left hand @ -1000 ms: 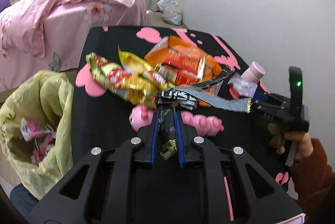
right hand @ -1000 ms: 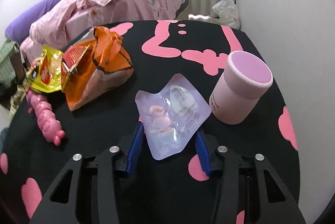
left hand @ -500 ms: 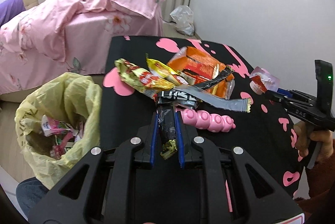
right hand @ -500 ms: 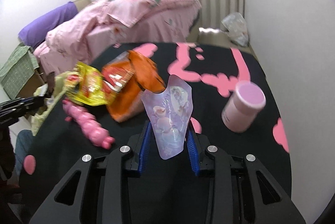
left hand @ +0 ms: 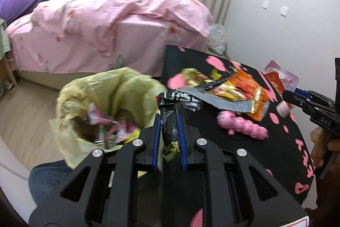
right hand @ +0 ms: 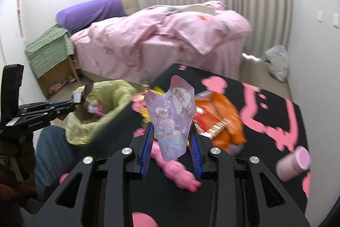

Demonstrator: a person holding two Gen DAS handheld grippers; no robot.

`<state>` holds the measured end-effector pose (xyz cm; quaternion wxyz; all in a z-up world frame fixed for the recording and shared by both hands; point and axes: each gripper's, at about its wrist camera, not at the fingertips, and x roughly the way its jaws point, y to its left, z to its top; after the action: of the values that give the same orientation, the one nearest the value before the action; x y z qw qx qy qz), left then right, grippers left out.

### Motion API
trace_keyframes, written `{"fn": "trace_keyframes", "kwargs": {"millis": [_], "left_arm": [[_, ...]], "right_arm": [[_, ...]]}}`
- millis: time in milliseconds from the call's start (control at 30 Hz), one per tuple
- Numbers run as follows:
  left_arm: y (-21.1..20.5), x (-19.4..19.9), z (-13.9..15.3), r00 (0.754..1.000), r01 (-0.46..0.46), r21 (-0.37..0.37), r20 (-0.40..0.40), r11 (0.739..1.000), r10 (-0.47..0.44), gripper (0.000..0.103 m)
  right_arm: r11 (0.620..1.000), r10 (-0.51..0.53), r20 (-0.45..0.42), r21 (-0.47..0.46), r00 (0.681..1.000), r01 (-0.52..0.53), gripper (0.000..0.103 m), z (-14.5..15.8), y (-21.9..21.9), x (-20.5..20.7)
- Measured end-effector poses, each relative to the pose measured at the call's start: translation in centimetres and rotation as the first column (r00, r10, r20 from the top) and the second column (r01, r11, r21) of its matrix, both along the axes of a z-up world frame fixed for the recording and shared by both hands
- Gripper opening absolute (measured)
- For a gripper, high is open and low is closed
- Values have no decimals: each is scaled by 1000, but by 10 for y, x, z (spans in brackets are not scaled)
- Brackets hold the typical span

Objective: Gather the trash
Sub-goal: 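Carry the grey wrapper and clear tray over the bin and release them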

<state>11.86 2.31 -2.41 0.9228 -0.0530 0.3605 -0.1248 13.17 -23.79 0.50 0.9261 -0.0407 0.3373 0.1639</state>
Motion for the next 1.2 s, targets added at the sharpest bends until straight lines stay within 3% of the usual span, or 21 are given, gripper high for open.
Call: {"fn": "trace_keyframes", "kwargs": {"millis": [233,500,833,1200], "left_arm": [[55,5,-12,991,-135,-22,-23,991,135,14],[105,16,-31,963,-265,-55,-65,963,262,14],[121,52,-69,944,-300,-80,-170,951,283,14],[124,70,-75,943,-301,-107,-181,947,279,16]], "right_arm": [[991,132,-1,-17,991,-132,32,4,66,18],[967,253,-38,8,967,-253,32,-5,130,50],[929,367,-109,-11,924,-370,32,-52,190,94],[926,375,-178,37,910,-375,32,-83,196,126]]}}
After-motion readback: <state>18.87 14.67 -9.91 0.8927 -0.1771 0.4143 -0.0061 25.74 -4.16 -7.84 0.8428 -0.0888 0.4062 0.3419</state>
